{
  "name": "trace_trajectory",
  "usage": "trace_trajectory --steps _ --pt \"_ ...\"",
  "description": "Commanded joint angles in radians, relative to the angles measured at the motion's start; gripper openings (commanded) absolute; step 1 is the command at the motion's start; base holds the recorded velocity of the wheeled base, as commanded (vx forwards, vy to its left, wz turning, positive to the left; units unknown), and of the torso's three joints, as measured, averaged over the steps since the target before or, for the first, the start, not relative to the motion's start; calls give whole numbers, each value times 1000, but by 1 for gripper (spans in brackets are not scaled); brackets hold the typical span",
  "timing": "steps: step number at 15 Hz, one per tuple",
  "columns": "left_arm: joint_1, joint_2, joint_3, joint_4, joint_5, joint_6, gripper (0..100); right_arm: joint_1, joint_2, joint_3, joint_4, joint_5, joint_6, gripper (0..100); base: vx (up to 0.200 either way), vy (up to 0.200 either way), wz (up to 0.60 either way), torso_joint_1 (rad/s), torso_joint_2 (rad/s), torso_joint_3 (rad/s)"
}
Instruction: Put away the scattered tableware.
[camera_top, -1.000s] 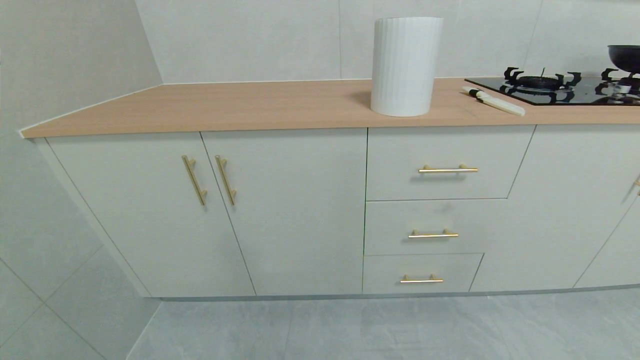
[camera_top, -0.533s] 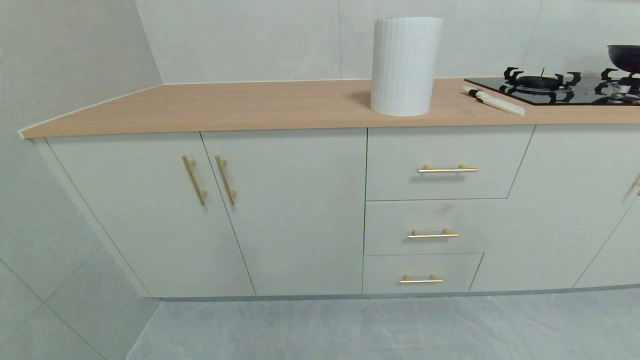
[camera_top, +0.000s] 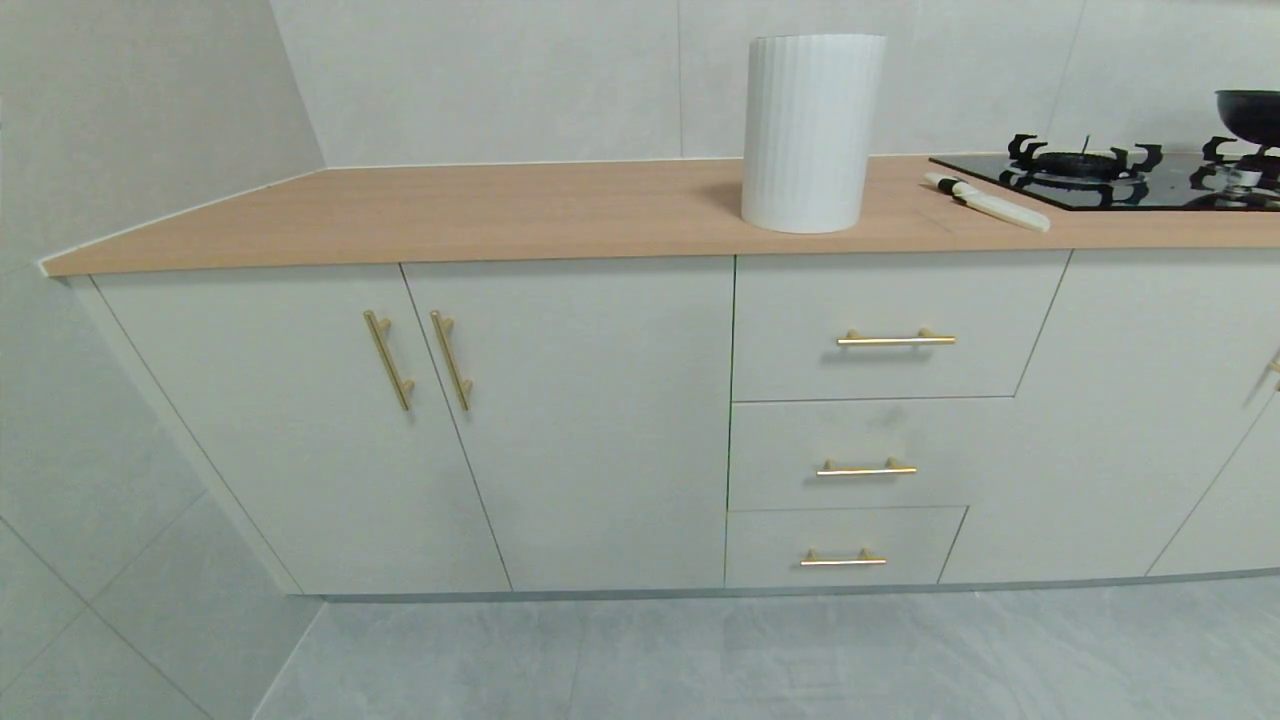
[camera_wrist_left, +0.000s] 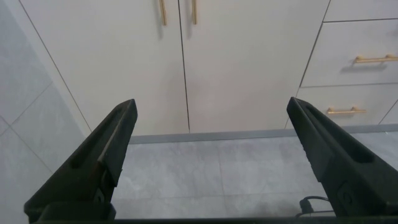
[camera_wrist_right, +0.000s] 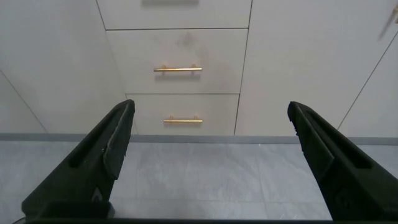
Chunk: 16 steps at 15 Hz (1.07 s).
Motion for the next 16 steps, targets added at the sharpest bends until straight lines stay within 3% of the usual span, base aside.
trace_trajectory --steps 1,9,16 --pt "0 0 0 0 0 -2 100 1 3 0 2 0 5 100 0 0 0 0 0 0" --pt "0 0 0 -1 0 -4 100 1 3 0 2 0 16 100 0 0 0 0 0 0" --pt "0 0 0 -1 0 -5 100 1 3 0 2 0 16 100 200 0 0 4 2 2"
